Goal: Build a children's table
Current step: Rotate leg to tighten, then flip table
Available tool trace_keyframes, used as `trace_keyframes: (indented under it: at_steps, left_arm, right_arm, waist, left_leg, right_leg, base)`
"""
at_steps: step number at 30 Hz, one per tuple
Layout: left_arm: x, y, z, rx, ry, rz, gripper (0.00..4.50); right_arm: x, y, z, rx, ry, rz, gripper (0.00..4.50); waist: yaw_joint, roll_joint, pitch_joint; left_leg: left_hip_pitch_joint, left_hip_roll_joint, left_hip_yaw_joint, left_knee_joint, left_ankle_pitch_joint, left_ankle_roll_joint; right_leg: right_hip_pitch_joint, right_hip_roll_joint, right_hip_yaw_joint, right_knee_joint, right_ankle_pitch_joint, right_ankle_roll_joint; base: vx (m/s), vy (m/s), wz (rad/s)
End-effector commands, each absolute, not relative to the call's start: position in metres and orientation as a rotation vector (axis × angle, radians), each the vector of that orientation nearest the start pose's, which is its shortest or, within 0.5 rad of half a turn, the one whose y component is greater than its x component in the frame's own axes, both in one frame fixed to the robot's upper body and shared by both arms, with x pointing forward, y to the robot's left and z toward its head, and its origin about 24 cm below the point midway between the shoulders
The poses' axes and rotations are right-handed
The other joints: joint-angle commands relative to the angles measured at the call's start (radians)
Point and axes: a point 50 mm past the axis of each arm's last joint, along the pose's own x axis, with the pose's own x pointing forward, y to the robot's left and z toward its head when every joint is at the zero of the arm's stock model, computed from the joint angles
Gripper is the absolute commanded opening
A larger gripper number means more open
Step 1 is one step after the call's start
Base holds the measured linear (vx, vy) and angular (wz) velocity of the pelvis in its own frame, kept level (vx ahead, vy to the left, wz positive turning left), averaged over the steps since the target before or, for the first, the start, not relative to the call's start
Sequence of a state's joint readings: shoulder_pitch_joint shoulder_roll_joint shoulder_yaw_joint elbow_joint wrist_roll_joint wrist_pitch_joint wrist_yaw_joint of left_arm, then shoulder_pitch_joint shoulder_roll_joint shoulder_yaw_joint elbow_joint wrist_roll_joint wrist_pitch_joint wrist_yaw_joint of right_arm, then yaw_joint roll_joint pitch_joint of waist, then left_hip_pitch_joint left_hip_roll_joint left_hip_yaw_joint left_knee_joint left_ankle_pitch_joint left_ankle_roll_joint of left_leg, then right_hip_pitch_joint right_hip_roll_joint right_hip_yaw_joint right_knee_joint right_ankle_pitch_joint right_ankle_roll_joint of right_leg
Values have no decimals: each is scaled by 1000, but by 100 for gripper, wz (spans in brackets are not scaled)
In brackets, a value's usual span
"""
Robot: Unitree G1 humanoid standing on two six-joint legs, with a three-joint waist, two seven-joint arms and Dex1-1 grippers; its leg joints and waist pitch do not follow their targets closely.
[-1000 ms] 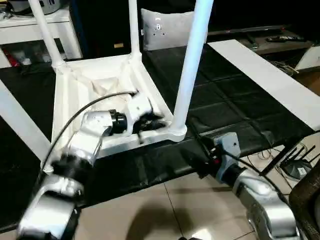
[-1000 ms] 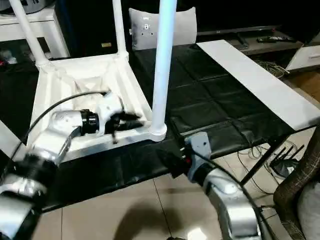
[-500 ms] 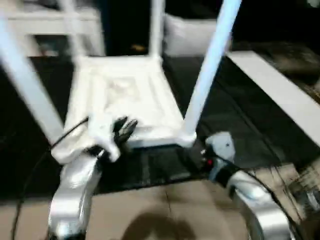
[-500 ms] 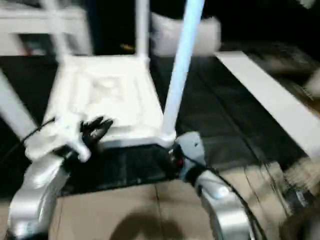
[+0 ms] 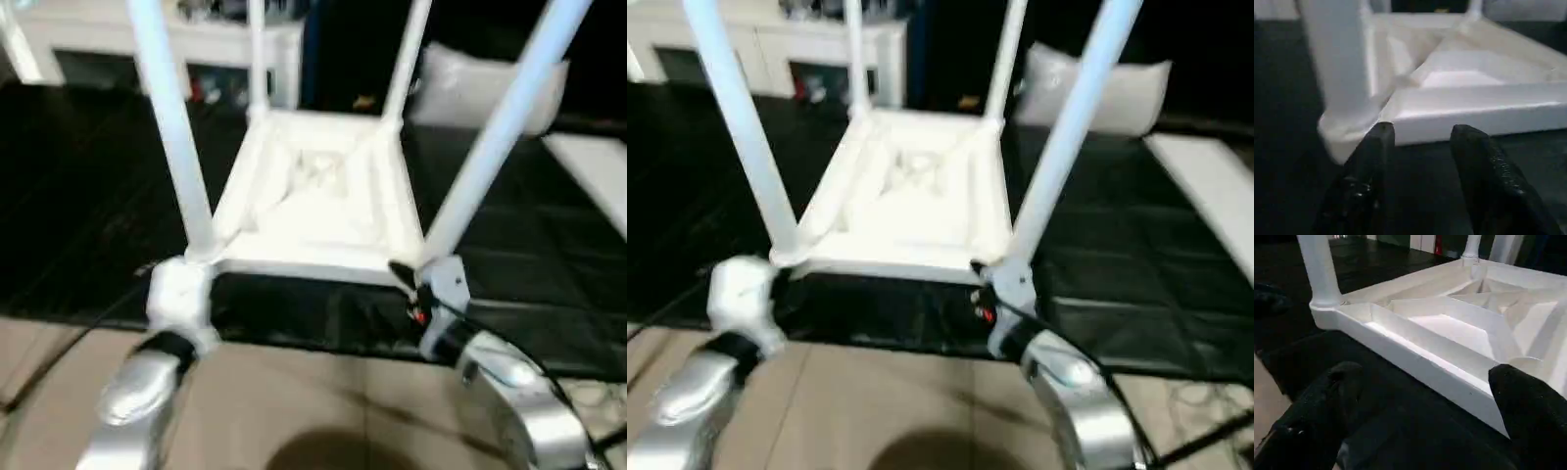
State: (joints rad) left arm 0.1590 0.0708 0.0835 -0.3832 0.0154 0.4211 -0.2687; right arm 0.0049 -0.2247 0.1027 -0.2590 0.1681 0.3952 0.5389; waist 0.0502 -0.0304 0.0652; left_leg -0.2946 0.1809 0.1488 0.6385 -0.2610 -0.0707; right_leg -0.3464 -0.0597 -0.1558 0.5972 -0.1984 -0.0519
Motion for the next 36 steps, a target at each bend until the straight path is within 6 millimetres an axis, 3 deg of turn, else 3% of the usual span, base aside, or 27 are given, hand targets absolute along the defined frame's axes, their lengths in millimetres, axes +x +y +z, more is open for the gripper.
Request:
trace_keyframes:
  at_steps: [1, 2, 3, 4, 5, 6, 7, 8, 9, 10, 11, 12, 13, 15, 16, 17, 20, 26, 28, 36]
  left_arm:
    - [217, 187, 58, 88, 207, -14, 218]
    - [217, 187, 58, 88, 207, -14, 218]
    - [218, 192, 57, 97, 210, 23, 218]
    - [219, 195, 57, 99, 207, 42, 218]
    - [227, 202, 59, 100, 187, 62, 218]
    - [231, 205, 61, 101, 177, 60, 218]
    - [237, 209, 63, 112, 165, 65, 218]
    - [241, 213, 64, 122, 160, 71, 218]
    - [246, 218, 67, 132, 157, 88, 218]
    - [249, 220, 68, 139, 154, 98, 218]
    - [255, 226, 71, 155, 153, 122, 218]
    - [256, 227, 72, 159, 154, 127, 218]
    - [259, 228, 74, 156, 149, 126, 218]
    - [263, 228, 75, 158, 145, 113, 218]
    - [264, 229, 76, 161, 144, 106, 218]
    - [269, 230, 76, 166, 141, 93, 218]
    - [276, 234, 75, 167, 134, 93, 218]
    - [285, 231, 76, 134, 128, -1, 218]
    - [285, 231, 76, 134, 135, -16, 218]
    - [289, 236, 79, 130, 129, -126, 289]
  right_arm:
    - [240, -130, 61, -38, 171, 691, 450]
    - [240, -130, 61, -38, 171, 691, 450]
    - [241, -129, 61, -54, 168, 690, 450]
    - [242, -128, 61, -59, 168, 696, 450]
    - [244, -124, 61, -73, 165, 717, 450]
    - [245, -123, 61, -76, 164, 726, 450]
    - [247, -121, 61, -77, 165, 737, 450]
    - [248, -119, 61, -77, 166, 741, 450]
    - [249, -118, 61, -68, 162, 752, 450]
    - [250, -116, 62, -71, 155, 757, 450]
    - [252, -114, 64, -83, 135, 773, 450]
    - [252, -113, 64, -87, 130, 777, 450]
    - [253, -110, 65, -73, 129, 792, 450]
    - [253, -107, 66, -61, 135, 796, 450]
    - [253, -105, 66, -58, 132, 802, 450]
    - [254, -101, 66, -53, 125, 815, 450]
    - [253, -95, 66, -52, 113, 831, 450]
    - [257, -91, 65, -42, 102, 855, 450]
    - [258, -90, 65, -46, 96, 864, 450]
    - [259, -88, 60, -39, 94, 892, 450]
  waist:
    - [-32, 20, -13]
    - [-59, 36, -14]
    - [-53, 50, -22]
    - [-39, 38, -26]
    - [-58, -11, -27]
    - [-46, -23, -34]
    - [-19, -36, -28]
    - [-11, -33, -41]
    - [5, -20, -58]
    - [2, -16, -60]
    - [-1, -6, -62]
    - [-3, -6, -64]
    - [-6, -4, -62]
    - [-4, -9, -62]
    - [-1, -5, -62]
    - [0, -10, -61]
    - [4, -13, -61]
    - [13, -5, -61]
    - [12, -8, -59]
    - [15, -7, -61]
  left_leg:
    - [39, 38, -28, -70, -501, -10]
    - [12, 74, -52, -111, -590, -9]
    - [-39, 117, -70, -168, -678, -11]
    - [-80, 144, -77, -218, -771, -7]
    - [-14, 91, -49, -172, -711, 9]
    - [-21, 49, -58, -125, -587, -15]
    - [-27, -6, -25, -26, -251, 1]
    - [-42, 2, -37, -29, -96, 21]
    - [-76, 30, -44, -88, -34, 9]
    - [-72, 40, -47, -98, -27, 6]
    - [-60, 54, -49, -110, -67, 13]
    - [-58, 55, -48, -110, -100, 17]
    - [-61, 57, -47, -112, -123, 20]
    - [-62, 57, -41, -114, -124, 34]
    - [-63, 57, -39, -115, -113, 40]
    - [-64, 57, -37, -114, -103, 46]
    - [-62, 56, -34, -116, -98, 47]
    - [-59, 61, -34, -121, -122, 28]
    - [-60, 61, -33, -122, -143, 22]
    - [-59, 58, -31, -123, -130, 24]
  right_leg:
    - [-21, -104, 2, -202, -802, 118]
    - [27, -85, -39, -181, -666, 126]
    - [84, -74, -8, -70, -478, 87]
    - [91, -65, 52, 55, -124, 37]
    - [23, -73, 102, 25, -214, 26]
    - [19, -117, 121, -55, -511, 45]
    - [-23, -157, 140, -144, -940, 144]
    - [-1, -173, 148, -141, -950, 126]
    - [28, -127, 126, -99, -651, 79]
    - [22, -107, 118, -82, -493, 48]
    - [13, -90, 117, -62, -285, -17]
    - [10, -84, 117, -58, -244, -43]
    - [15, -90, 120, -53, -180, -93]
    - [19, -94, 120, -57, -156, -118]
    - [20, -95, 121, -56, -147, -129]
    - [20, -96, 121, -57, -147, -130]
    - [20, -98, 123, -60, -161, -123]
    - [18, -102, 124, -61, -185, -122]
    - [20, -103, 125, -63, -201, -122]
    - [19, -101, 126, -61, -192, -125]
  base:
    - [0, 0, 0]
    - [-83, 34, -12]
    - [-107, 5, 0]
    - [-107, 5, 0]
    - [0, 0, 0]
    - [-63, -73, -13]
    - [-63, -73, -13]
    - [0, 0, 0]
    - [0, 0, 0]
    - [0, 0, 0]
    - [0, 0, 0]
    - [0, 0, 0]
    - [0, 0, 0]
    - [0, 0, 0]
    - [0, 0, 0]
    - [0, 0, 0]
    - [0, 0, 0]
    - [0, 0, 0]
    - [0, 0, 0]
    - [0, 0, 0]
